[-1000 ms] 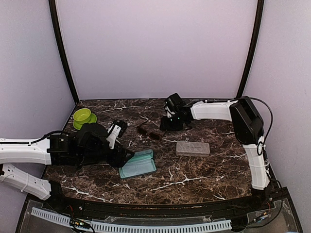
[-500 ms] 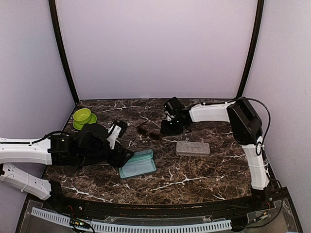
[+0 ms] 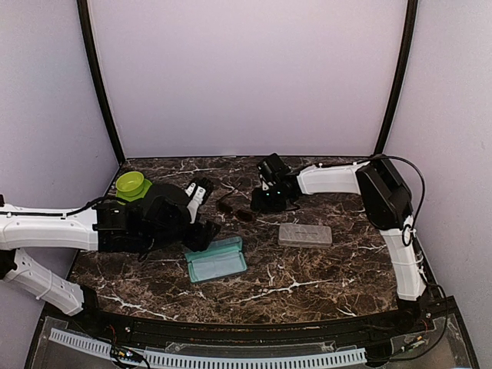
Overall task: Organize the sunglasses
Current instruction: Pick up the sunglasses from the center of the board.
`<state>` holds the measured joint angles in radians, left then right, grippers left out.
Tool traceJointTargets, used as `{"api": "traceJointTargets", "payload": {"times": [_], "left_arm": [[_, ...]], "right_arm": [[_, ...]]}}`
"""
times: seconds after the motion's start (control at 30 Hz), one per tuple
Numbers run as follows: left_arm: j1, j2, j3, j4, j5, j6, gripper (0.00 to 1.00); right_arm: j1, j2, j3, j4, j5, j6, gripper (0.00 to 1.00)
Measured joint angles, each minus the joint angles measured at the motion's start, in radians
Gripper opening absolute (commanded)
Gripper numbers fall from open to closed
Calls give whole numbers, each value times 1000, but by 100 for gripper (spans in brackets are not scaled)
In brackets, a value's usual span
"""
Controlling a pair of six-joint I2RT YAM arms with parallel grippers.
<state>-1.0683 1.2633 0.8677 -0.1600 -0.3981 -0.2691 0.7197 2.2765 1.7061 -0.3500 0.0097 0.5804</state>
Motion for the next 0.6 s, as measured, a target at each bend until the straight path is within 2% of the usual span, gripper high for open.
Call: {"api": "traceJointTargets", "payload": {"times": [0.3, 0.6], "left_arm": [[6, 104, 40, 43, 28, 34, 65], [6, 112, 43, 60, 64, 42, 65]], "right_arm": [[2, 9, 13, -2, -5, 5, 51], [2, 26, 33, 2, -11, 1, 48]]}}
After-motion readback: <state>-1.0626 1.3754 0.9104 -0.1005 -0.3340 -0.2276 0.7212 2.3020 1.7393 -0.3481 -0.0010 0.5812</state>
